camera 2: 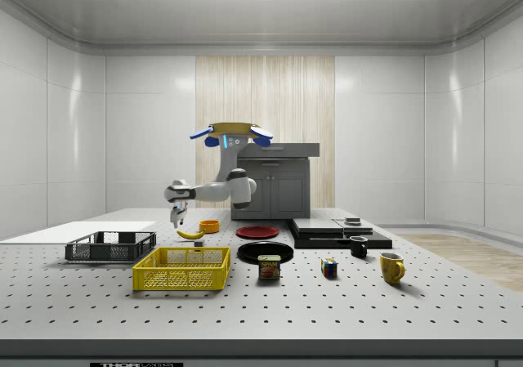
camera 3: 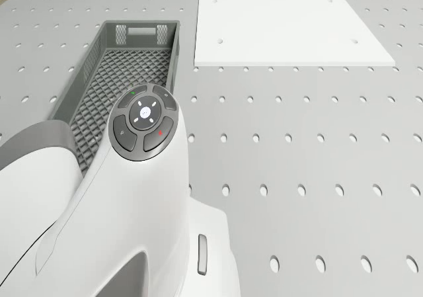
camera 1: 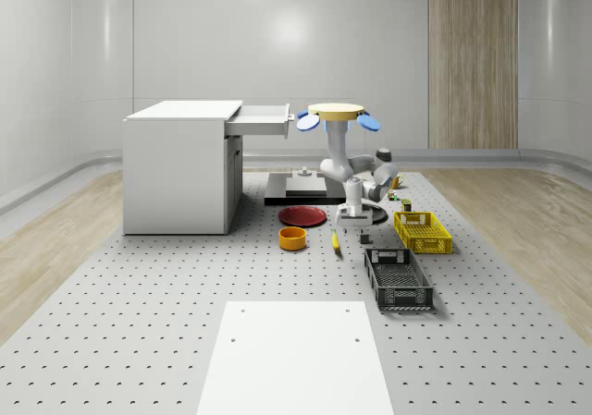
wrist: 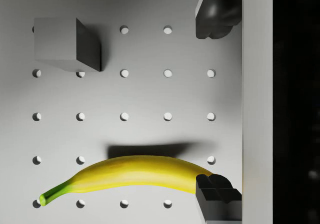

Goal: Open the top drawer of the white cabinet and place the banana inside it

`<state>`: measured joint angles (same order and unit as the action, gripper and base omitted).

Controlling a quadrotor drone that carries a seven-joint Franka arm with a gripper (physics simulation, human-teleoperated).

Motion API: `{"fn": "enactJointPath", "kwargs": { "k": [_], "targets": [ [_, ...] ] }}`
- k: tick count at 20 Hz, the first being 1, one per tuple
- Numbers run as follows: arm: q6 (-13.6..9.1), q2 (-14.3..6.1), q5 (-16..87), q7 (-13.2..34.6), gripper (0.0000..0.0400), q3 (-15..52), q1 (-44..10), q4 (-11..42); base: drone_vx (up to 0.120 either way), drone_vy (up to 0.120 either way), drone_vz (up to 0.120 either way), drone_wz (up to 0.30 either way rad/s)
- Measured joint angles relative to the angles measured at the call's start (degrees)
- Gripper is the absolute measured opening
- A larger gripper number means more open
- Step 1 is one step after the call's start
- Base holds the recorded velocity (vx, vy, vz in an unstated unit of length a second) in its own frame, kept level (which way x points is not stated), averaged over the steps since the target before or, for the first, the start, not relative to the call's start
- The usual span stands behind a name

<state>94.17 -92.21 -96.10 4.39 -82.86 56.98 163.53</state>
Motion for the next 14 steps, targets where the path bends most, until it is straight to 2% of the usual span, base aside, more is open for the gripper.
{"fn": "enactJointPath", "kwargs": {
  "k": [6, 14],
  "targets": [
    [-0.1, 0.1, -0.2, -3.1, 0.0400, 0.1, 2.5, 0.6, 0.000, 0.000, 0.000, 0.000],
    [-0.5, 0.5, -0.5, -10.0, 0.0400, 0.2, 8.8, 1.2, 0.000, 0.000, 0.000, 0.000]
  ]
}}
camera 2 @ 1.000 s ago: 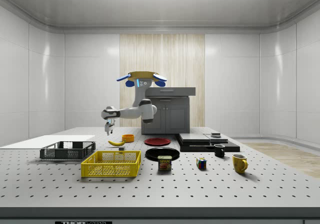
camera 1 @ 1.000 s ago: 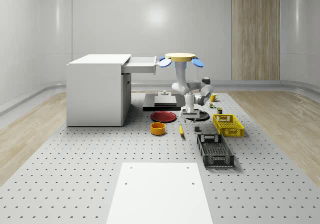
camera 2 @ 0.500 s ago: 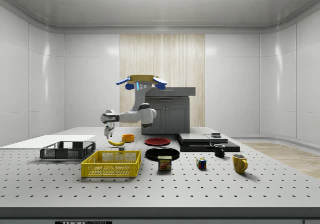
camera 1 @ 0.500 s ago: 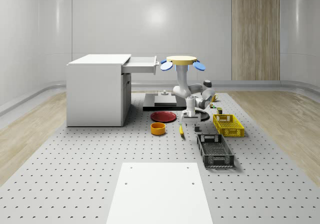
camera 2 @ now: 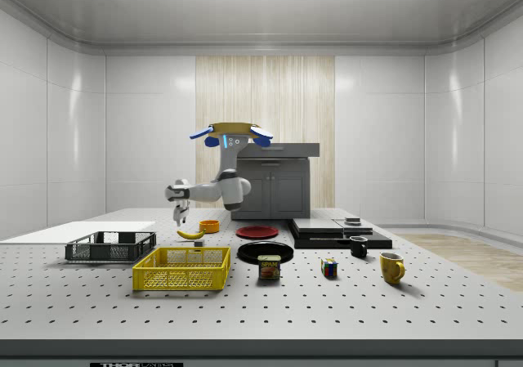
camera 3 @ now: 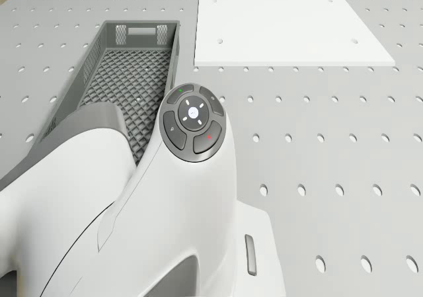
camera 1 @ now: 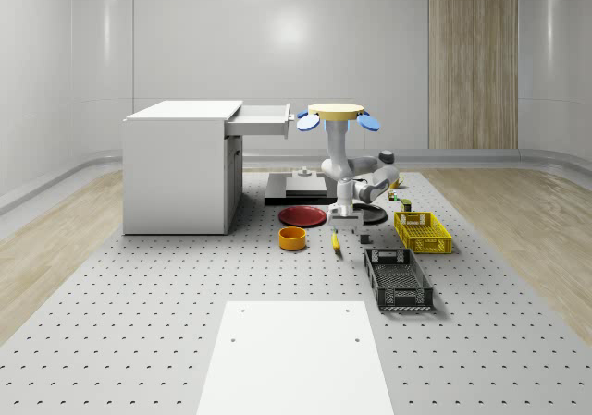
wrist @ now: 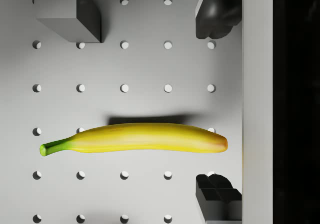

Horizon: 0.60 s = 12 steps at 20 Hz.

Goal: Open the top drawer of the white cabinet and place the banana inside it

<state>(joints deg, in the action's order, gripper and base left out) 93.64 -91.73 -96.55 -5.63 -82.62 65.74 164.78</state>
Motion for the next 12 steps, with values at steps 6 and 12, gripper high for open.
{"fn": "enactJointPath", "kwargs": {
  "k": [6, 12],
  "targets": [
    [0.5, 0.1, -2.7, -4.3, 0.0400, 2.8, 3.8, 0.4, 0.000, 0.000, 0.000, 0.000],
    [1.2, -0.1, -6.8, -5.6, 0.0400, 6.9, 2.7, 2.7, 0.000, 0.000, 0.000, 0.000]
  ]
}}
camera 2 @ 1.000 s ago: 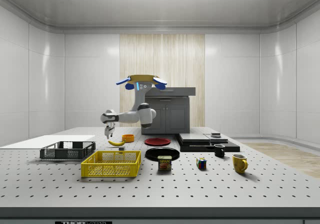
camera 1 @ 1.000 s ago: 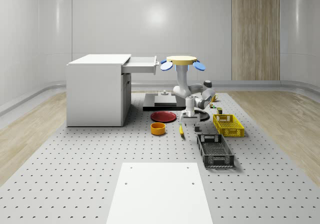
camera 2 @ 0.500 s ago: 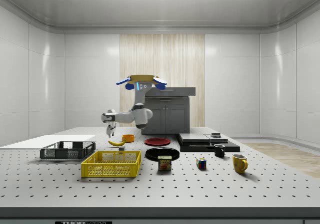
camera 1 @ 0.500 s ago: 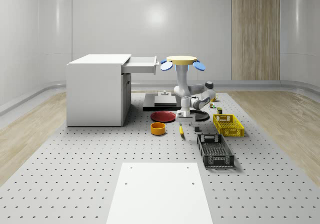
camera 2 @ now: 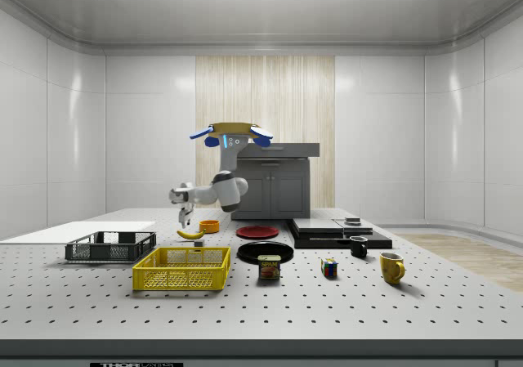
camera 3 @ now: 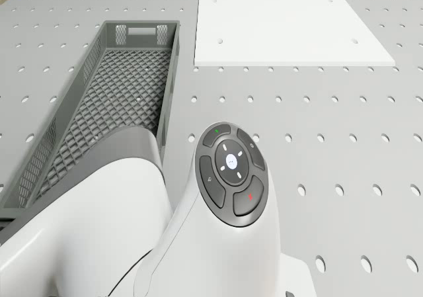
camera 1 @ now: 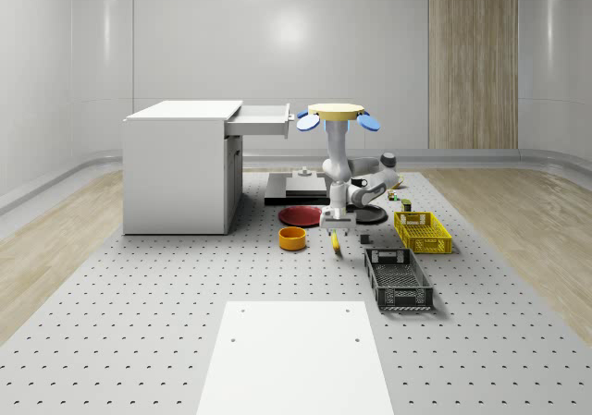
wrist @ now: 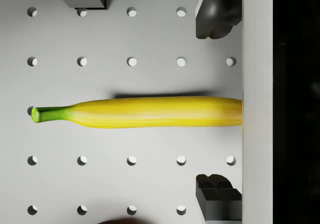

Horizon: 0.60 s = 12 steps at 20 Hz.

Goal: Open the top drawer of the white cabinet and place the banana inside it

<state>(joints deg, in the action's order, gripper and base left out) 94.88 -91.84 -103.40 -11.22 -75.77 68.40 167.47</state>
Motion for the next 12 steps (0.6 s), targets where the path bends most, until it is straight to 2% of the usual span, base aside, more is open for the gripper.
{"fn": "enactJointPath", "kwargs": {
  "k": [12],
  "targets": [
    [2.6, 0.7, -11.9, -0.6, 0.0400, 12.1, 1.4, -1.8, 0.000, 0.000, 0.000, 0.000]
  ]
}}
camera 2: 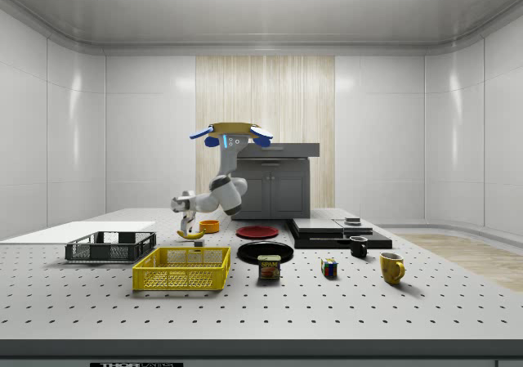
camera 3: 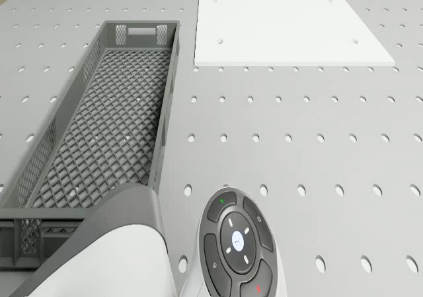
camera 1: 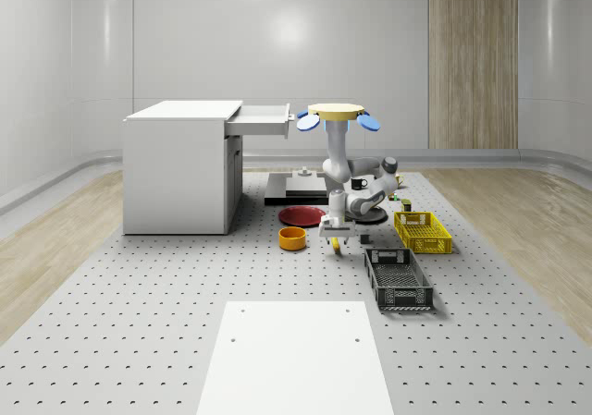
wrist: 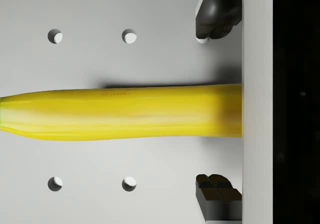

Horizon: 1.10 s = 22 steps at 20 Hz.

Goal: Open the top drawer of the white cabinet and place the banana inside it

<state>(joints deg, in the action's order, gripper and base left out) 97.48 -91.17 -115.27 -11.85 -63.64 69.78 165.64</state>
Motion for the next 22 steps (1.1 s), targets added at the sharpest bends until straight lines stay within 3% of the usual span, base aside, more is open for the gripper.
{"fn": "enactJointPath", "kwargs": {
  "k": [16, 19, 22],
  "targets": [
    [-0.2, 2.2, -7.4, 0.2, 0.0400, 7.1, -0.5, -0.7, 0.000, 0.000, 0.000, 0.000],
    [-0.6, 2.7, -7.9, 0.3, 0.0268, 7.5, -0.6, -0.8, 0.000, 0.000, 0.000, 0.000],
    [-1.1, 3.2, -8.3, 0.4, 0.0206, 7.8, -0.8, -0.8, 0.000, 0.000, 0.000, 0.000]
  ]
}}
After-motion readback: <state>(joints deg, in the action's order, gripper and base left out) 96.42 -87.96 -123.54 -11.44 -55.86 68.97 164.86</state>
